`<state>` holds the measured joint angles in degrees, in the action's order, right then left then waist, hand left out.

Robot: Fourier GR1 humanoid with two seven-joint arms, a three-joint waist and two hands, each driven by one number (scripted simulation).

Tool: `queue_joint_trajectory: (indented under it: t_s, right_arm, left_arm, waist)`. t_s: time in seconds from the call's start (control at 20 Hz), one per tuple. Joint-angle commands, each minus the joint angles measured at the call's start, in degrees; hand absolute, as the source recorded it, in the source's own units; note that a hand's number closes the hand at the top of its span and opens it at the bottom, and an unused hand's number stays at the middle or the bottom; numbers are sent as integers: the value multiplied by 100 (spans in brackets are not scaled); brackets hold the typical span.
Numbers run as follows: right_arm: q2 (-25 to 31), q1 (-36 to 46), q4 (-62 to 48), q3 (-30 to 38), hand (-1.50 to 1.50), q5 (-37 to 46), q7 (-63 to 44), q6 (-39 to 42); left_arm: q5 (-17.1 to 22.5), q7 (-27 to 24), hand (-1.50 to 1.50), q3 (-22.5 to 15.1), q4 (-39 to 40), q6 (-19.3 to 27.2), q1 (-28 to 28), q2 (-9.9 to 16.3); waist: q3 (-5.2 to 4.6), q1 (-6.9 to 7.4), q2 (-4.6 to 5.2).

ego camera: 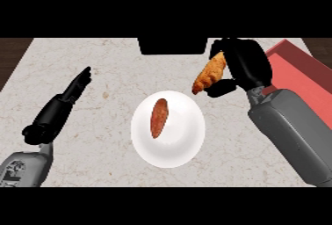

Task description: Pick the croissant from the plate and place it in the cardboard box

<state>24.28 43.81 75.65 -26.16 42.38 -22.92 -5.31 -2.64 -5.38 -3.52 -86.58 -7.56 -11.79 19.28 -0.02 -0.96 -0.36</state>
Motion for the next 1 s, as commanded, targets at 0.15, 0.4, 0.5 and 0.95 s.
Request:
queue_joint_trajectory:
  t_s: [0.15,0.4,0.5,0.95]
  right_arm:
    - [220,-12,350,1208,150,31,-1127,-456]
    - [779,221,-174,2138,150,-295,-839,-263]
    - [996,-71,-450,2398,150,-379,-427,-360]
    - [1848,214,-2399,2729,150,-534,713,778]
  left_arm:
    - [77,218,0,53,-274,-95,-42,10]
    - [-68,528,0,-79,-423,-15,-165,-163]
    - [-100,74,0,67,-368,-96,100,-24]
    - [-38,429,0,62,-270,-261,-306,-132]
  waist:
    - [3,51,8]
    - [5,101,33]
    - [3,117,41]
    - [5,213,74]
